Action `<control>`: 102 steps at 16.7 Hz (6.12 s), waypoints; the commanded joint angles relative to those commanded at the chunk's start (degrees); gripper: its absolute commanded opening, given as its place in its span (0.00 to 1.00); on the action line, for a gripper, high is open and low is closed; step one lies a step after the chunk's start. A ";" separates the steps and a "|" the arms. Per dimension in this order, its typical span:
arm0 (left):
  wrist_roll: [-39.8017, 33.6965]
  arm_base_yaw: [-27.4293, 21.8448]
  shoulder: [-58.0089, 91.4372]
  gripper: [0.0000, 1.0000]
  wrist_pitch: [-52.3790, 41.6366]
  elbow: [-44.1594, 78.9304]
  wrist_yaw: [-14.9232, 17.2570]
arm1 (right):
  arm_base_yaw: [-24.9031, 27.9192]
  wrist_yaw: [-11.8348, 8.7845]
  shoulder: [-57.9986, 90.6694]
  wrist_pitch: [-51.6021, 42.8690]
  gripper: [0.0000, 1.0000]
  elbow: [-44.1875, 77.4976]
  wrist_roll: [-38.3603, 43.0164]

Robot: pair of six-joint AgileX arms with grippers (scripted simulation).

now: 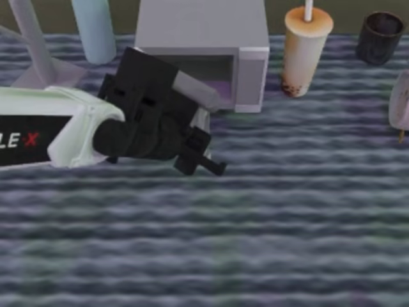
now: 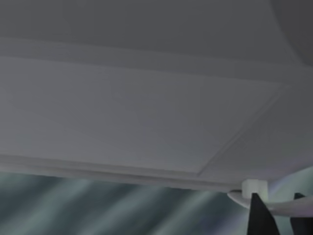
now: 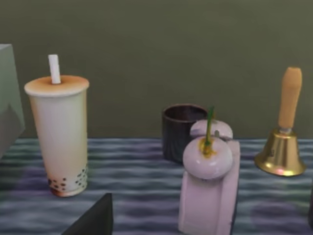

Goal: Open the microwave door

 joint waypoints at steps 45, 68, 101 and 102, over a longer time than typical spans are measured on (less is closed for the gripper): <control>4.34 1.67 -1.35 0.00 -0.59 -1.64 4.03 | 0.00 0.00 0.00 0.00 1.00 0.00 0.00; 6.95 3.08 -2.06 0.00 -0.95 -2.29 5.74 | 0.00 0.00 0.00 0.00 1.00 0.00 0.00; 10.92 4.88 -2.90 0.00 -1.94 -3.10 8.84 | 0.00 0.00 0.00 0.00 1.00 0.00 0.00; 10.92 4.88 -2.90 0.00 -1.94 -3.10 8.84 | 0.00 0.00 0.00 0.00 1.00 0.00 0.00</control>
